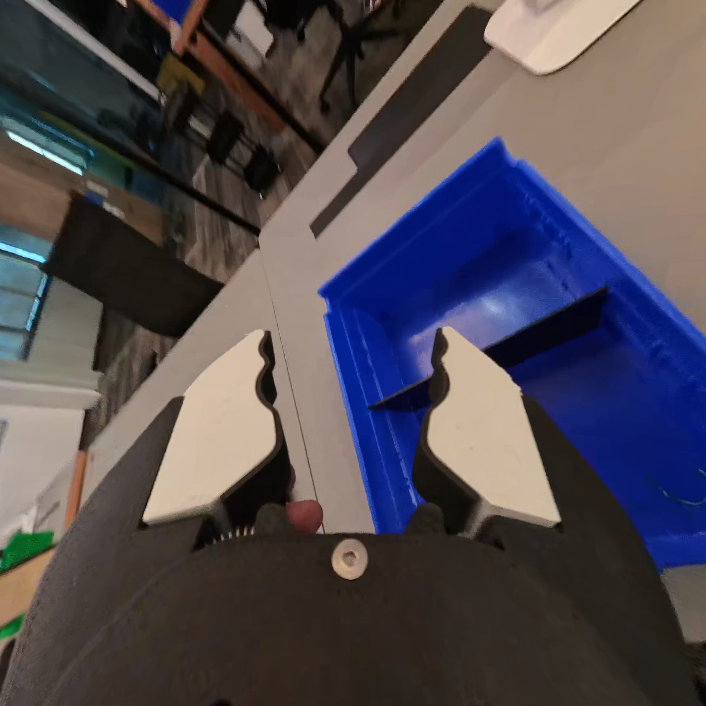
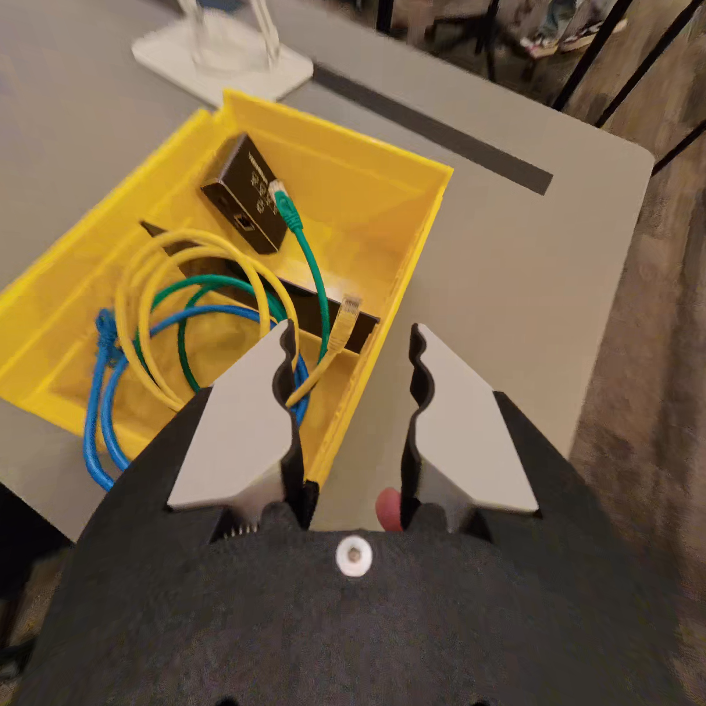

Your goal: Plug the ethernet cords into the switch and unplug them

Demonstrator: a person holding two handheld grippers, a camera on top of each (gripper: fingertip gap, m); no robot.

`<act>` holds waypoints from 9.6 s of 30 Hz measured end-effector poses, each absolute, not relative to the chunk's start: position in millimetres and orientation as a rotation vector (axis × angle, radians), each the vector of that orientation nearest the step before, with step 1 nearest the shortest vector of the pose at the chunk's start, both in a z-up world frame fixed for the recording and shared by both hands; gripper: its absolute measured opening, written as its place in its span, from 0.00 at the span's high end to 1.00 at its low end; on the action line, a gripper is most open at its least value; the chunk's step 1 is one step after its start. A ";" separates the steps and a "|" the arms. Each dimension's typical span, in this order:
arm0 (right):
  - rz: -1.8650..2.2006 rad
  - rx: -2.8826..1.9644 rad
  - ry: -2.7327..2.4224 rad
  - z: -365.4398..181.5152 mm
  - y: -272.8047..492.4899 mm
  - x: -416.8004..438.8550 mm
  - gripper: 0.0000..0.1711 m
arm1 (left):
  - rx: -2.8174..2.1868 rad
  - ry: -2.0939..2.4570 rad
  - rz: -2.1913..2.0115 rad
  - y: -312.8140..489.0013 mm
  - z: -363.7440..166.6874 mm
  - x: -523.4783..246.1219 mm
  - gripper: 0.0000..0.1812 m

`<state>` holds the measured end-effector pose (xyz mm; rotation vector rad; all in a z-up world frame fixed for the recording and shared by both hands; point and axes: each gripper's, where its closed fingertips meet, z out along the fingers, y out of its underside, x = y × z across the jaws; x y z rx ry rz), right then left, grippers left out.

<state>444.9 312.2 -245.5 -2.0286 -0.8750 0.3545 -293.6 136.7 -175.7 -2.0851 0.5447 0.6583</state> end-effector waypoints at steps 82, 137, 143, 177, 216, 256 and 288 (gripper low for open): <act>0.474 -1.956 -1.070 -307.8 268.4 184.2 0.62 | -2.315 0.165 -0.132 109.6 -329.6 -340.2 0.98; 0.707 -1.758 -1.342 -318.1 137.9 -155.0 0.42 | -1.761 -0.222 0.068 83.3 -158.2 -408.5 0.98; 0.778 -1.725 -1.379 -305.9 127.9 -161.7 0.35 | -1.752 -0.145 0.065 95.0 -138.3 -374.9 0.98; 0.674 -1.696 -0.542 -229.7 182.1 238.5 0.26 | -2.035 0.445 -0.391 255.7 -259.6 108.0 0.97; 0.415 -1.957 -0.393 -307.1 268.3 463.9 0.68 | -2.095 0.557 -0.928 201.4 -304.6 325.7 0.61; 0.333 -1.473 -1.100 -197.0 186.5 221.9 0.79 | -2.074 1.048 0.591 222.5 -169.4 -273.2 0.60; 0.609 -1.552 -1.256 -249.3 172.4 131.0 0.82 | -2.360 1.917 0.554 277.0 -323.9 -339.5 0.56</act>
